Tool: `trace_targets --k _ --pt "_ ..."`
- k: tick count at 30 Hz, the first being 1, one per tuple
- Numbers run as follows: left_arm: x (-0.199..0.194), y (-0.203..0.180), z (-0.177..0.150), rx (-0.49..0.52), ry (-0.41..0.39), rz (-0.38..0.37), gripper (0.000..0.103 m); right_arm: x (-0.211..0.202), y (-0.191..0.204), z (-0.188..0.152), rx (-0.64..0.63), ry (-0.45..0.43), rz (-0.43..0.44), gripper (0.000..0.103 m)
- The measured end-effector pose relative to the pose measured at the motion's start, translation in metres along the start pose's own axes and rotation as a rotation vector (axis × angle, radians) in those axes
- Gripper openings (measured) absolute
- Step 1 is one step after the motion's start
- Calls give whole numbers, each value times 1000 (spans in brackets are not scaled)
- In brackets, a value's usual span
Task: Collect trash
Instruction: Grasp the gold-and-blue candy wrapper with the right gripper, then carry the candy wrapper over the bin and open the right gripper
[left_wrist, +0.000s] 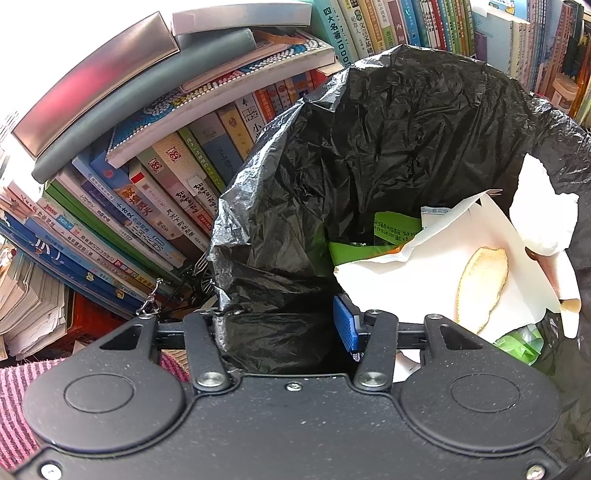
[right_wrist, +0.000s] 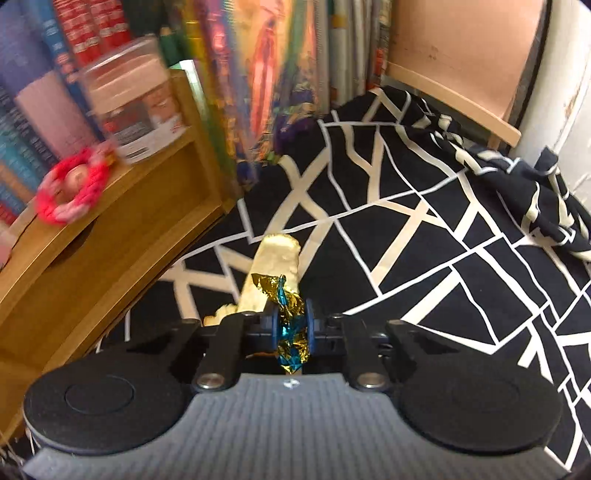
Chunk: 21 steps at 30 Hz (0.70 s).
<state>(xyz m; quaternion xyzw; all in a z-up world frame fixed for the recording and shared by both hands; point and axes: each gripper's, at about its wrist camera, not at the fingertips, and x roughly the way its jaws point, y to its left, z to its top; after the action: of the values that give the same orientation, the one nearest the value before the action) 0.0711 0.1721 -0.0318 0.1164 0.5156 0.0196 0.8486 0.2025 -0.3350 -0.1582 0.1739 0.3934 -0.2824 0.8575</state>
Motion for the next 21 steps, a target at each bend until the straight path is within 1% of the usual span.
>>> trace_targets --k 2,5,7,13,17,19,21 --pt "0 0 0 -1 -2 -3 47 -12 4 -4 -35 -15 15 16" --pt "1 2 -1 -4 -7 -5 47 -36 10 -7 -78 -45 43 15" --pt "1 3 -2 -7 -9 -8 47 -56 14 -9 -106 -67 69 15" --pt "0 6 -4 -8 -17 -17 47 -121 32 -15 -242 -123 148 15" --pt "0 5 -4 -6 -20 -17 47 -169 43 -20 -326 -156 227 15" --pt "-1 5 -5 -2 -25 -16 47 -195 48 -26 -359 -171 284 15" --pt "-1 4 -5 -1 -28 -15 47 -218 52 -32 -377 -184 363 15"
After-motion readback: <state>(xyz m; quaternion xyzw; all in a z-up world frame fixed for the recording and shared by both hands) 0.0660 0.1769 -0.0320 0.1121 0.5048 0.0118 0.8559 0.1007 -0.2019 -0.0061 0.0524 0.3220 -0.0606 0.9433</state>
